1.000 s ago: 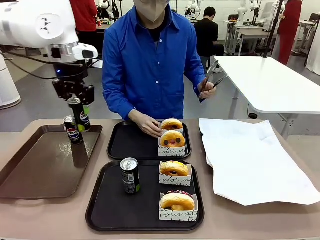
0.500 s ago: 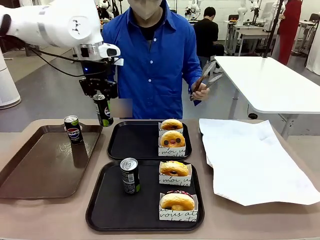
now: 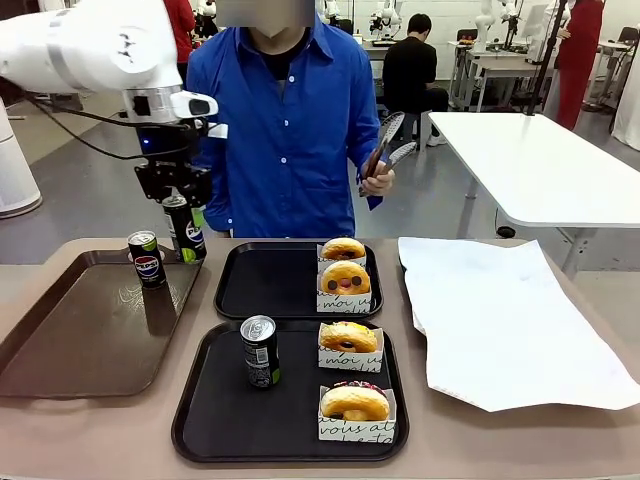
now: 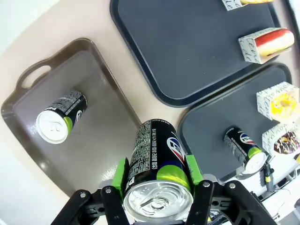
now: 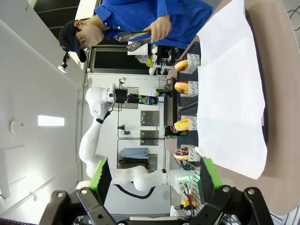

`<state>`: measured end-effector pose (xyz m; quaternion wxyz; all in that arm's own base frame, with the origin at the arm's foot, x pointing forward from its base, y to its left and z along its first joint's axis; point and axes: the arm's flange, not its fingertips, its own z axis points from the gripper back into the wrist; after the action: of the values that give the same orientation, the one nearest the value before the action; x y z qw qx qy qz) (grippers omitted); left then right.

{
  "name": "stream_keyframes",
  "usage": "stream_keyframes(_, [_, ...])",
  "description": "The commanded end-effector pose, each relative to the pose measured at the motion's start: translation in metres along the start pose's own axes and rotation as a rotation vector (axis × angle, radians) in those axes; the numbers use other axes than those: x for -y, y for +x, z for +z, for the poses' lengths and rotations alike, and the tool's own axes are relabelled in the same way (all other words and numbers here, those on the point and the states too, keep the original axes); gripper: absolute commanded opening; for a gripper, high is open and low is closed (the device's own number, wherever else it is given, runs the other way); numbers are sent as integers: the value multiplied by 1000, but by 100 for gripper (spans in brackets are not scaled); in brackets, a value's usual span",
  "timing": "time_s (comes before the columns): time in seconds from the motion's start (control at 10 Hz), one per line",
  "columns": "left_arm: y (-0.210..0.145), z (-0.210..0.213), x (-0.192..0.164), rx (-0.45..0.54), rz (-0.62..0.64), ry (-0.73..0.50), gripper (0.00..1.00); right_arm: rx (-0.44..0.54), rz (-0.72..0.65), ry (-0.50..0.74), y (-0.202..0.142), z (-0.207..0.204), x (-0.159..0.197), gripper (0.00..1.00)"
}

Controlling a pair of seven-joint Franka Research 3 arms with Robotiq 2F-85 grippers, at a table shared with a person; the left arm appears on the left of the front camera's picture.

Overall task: Set up donuts and drinks on trays.
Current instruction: Pick up one Pepsi coke from the Handle tray and place it on the Flat Tray without a Pepsi coke.

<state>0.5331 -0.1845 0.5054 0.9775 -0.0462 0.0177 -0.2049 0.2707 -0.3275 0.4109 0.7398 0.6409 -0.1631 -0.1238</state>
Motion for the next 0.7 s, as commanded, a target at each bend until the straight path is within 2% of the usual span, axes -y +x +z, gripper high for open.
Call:
stream_keyframes(0.0, [1, -11, -11, 53, -37, -79, 59, 6, 0, 13, -1, -1, -1, 100])
stream_keyframes(0.4, [54, -42, 3, 48, -95, -81, 59, 6, 0, 13, -1, -1, -1, 100])
stream_keyframes(0.6, [79, -58, 5, 64, -84, -49, 59, 6, 0, 13, -1, -1, -1, 100])
